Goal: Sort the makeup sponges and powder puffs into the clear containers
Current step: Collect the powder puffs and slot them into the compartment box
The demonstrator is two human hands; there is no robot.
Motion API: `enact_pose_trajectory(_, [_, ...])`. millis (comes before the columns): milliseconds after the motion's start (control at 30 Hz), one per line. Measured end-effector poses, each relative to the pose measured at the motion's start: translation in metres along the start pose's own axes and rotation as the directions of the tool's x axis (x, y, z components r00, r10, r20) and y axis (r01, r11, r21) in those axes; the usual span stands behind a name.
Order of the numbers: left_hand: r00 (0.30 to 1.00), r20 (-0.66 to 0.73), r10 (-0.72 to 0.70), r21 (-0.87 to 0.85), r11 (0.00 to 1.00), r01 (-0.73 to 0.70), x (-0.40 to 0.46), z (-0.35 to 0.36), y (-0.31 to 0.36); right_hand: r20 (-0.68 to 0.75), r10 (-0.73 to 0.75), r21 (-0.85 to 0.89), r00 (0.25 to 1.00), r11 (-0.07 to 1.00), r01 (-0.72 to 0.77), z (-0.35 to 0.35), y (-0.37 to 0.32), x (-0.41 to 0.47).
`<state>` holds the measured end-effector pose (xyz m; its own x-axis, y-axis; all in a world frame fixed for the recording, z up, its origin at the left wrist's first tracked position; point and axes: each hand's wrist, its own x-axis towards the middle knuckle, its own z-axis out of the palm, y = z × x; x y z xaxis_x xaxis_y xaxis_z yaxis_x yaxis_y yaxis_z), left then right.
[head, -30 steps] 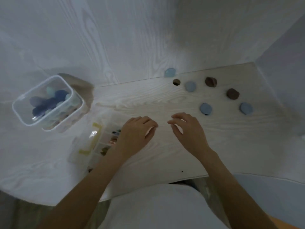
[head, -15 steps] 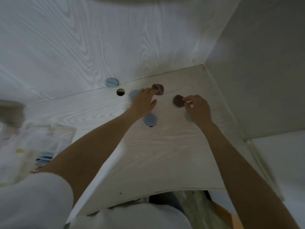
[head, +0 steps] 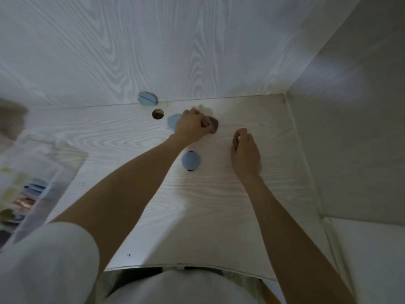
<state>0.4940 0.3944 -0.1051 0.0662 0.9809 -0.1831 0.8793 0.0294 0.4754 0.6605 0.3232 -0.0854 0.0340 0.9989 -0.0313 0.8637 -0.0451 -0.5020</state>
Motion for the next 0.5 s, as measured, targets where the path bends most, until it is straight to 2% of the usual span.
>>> enact_pose_trajectory(133, [0.995,-0.089,-0.032,-0.041,0.999,0.028,0.005,0.005,0.004,-0.037,0.03,0.087,0.999,0.996,-0.027,0.002,-0.006,-0.017])
enact_pose_trajectory(267, [0.999,0.047,-0.024,-0.008,1.0,0.025,0.009,0.002,0.002,-0.016,0.093,0.177,0.996,0.98,-0.088,0.007,-0.01,-0.037])
enact_pose_trajectory(300, [0.999,0.04,-0.023,-0.014,1.0,0.023,0.005,-0.002,0.002,-0.025,0.102,0.188,0.994,0.978,-0.095,0.007,-0.011,-0.041])
enact_pose_trajectory(400, [0.995,-0.095,0.041,-0.166,0.985,-0.056,-0.035,-0.021,-0.007,-0.029,0.1,0.208,0.995,0.974,-0.092,0.004,-0.022,-0.062])
enact_pose_trajectory(500, [0.956,-0.259,0.136,-0.278,0.938,-0.208,-0.107,-0.041,-0.029,-0.025,0.108,0.213,0.994,0.972,-0.101,0.007,-0.041,-0.088])
